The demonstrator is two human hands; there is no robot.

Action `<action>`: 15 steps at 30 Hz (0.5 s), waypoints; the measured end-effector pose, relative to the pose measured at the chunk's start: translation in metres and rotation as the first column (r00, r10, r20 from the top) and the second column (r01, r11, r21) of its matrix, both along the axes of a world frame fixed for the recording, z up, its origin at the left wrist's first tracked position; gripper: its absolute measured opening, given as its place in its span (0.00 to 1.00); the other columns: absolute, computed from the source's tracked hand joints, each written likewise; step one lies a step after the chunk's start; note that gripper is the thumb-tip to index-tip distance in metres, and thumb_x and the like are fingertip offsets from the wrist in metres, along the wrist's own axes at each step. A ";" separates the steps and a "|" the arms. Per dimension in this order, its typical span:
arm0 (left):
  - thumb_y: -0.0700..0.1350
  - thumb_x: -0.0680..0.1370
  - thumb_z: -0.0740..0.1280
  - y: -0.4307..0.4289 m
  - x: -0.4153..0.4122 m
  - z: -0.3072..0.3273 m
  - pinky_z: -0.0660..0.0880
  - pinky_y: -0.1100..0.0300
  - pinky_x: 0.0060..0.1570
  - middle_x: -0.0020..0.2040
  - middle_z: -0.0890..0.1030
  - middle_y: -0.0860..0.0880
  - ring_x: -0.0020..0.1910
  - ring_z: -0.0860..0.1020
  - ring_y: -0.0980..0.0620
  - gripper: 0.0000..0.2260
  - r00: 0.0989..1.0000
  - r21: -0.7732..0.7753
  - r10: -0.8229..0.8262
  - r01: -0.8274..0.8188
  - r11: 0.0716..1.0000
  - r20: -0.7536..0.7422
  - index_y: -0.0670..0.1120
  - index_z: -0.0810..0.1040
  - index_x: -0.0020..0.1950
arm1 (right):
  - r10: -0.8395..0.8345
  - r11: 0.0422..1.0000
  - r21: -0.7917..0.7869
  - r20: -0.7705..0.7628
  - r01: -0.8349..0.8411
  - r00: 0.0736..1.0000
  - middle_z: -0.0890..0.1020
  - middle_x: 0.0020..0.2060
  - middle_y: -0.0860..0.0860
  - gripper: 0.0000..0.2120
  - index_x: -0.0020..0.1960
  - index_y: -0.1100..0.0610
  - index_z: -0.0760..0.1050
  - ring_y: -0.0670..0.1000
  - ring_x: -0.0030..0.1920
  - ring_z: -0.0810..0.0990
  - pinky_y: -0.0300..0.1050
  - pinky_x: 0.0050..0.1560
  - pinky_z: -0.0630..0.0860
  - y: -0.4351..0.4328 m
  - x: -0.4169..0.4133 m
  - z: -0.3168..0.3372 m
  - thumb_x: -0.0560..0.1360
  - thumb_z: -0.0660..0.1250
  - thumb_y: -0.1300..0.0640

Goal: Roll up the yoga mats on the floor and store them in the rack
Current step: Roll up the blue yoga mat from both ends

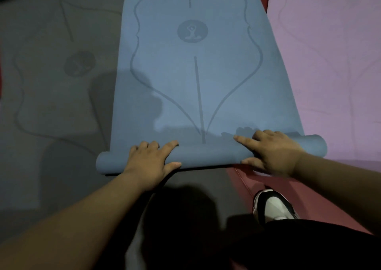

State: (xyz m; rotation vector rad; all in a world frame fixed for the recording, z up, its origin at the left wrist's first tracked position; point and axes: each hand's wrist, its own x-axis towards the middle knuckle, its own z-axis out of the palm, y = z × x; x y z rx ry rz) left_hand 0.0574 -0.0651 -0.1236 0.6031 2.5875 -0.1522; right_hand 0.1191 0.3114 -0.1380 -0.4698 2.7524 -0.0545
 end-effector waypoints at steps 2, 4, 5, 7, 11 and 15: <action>0.77 0.69 0.37 -0.009 0.020 0.001 0.67 0.46 0.60 0.60 0.75 0.49 0.60 0.72 0.44 0.39 0.999 -0.022 -0.002 0.003 1.000 0.043 0.67 0.48 0.79 | 0.031 0.997 -0.067 0.073 -0.027 0.997 0.79 0.50 0.52 0.36 0.80 0.39 0.59 0.58 0.51 0.81 0.52 0.50 0.78 -0.005 0.016 0.000 0.77 0.47 0.24; 0.77 0.69 0.38 -0.016 0.040 0.001 0.68 0.46 0.61 0.62 0.76 0.49 0.61 0.73 0.44 0.39 0.995 -0.036 -0.006 0.010 0.999 0.096 0.69 0.46 0.79 | 0.060 0.993 -0.105 0.133 -0.046 0.989 0.79 0.52 0.49 0.36 0.80 0.37 0.54 0.55 0.53 0.81 0.50 0.54 0.77 -0.010 0.034 0.002 0.76 0.45 0.23; 0.77 0.70 0.40 -0.019 0.048 0.001 0.68 0.46 0.61 0.63 0.76 0.49 0.61 0.73 0.43 0.38 0.993 -0.036 -0.015 0.020 0.999 0.116 0.69 0.46 0.79 | 0.073 0.992 -0.112 0.150 -0.056 0.986 0.78 0.52 0.48 0.36 0.81 0.36 0.52 0.53 0.55 0.80 0.48 0.56 0.76 -0.011 0.041 0.004 0.76 0.44 0.23; 0.76 0.74 0.46 -0.022 0.057 0.004 0.69 0.45 0.61 0.64 0.77 0.48 0.62 0.74 0.43 0.35 0.990 -0.026 -0.017 0.021 0.999 0.142 0.68 0.46 0.79 | 0.085 0.992 -0.109 0.182 -0.066 0.980 0.77 0.53 0.46 0.36 0.81 0.36 0.50 0.51 0.56 0.79 0.44 0.57 0.72 -0.013 0.048 0.011 0.76 0.44 0.24; 0.73 0.78 0.53 -0.020 0.057 0.005 0.68 0.45 0.64 0.67 0.76 0.47 0.65 0.73 0.42 0.32 0.979 -0.010 0.008 -0.006 1.000 0.201 0.67 0.50 0.80 | 0.100 0.991 -0.112 0.194 -0.080 0.976 0.75 0.58 0.45 0.34 0.80 0.35 0.48 0.51 0.59 0.77 0.44 0.57 0.72 -0.014 0.051 0.013 0.78 0.45 0.24; 0.74 0.78 0.52 -0.017 0.049 -0.006 0.67 0.44 0.65 0.70 0.74 0.47 0.67 0.72 0.42 0.32 0.967 -0.030 0.006 0.002 1.000 0.256 0.67 0.48 0.80 | 0.124 0.989 -0.085 -0.005 -0.124 0.992 0.76 0.59 0.48 0.30 0.78 0.40 0.64 0.53 0.54 0.78 0.51 0.52 0.76 -0.017 0.067 0.005 0.80 0.52 0.28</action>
